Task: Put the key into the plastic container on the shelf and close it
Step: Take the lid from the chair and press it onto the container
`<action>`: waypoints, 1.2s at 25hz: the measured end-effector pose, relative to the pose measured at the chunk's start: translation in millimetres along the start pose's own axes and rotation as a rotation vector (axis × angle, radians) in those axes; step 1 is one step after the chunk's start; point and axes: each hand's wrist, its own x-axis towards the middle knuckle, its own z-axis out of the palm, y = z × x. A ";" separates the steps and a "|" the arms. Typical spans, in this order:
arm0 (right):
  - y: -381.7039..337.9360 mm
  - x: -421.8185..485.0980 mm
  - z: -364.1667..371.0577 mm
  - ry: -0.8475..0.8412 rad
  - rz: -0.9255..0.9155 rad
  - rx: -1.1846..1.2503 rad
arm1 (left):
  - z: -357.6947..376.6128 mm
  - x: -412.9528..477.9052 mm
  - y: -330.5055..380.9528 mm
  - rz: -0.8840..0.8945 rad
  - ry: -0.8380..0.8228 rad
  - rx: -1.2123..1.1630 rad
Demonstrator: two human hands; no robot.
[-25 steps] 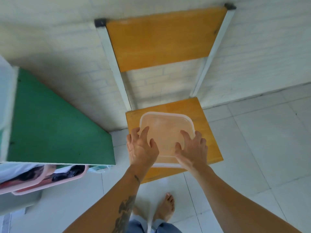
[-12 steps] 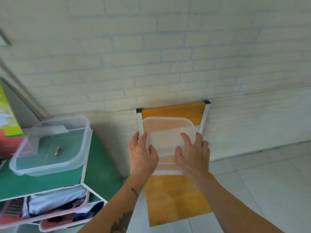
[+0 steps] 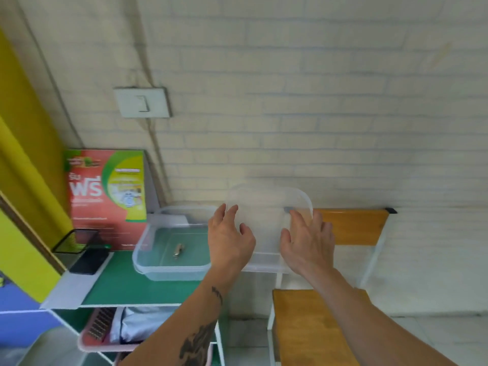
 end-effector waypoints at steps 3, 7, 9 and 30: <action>-59.3 -1.7 20.3 -0.059 0.007 0.016 | -40.8 27.2 -41.2 -0.019 0.005 0.007; -132.7 -8.4 44.1 -0.142 -0.027 -0.010 | -87.1 63.3 -101.9 -0.046 -0.023 0.029; -156.3 -11.1 53.0 -0.211 -0.036 -0.019 | -101.5 73.4 -124.2 -0.064 -0.053 0.047; -204.9 1.0 105.4 -0.412 -0.072 -0.146 | -108.1 92.1 -191.2 -0.214 -0.140 -0.017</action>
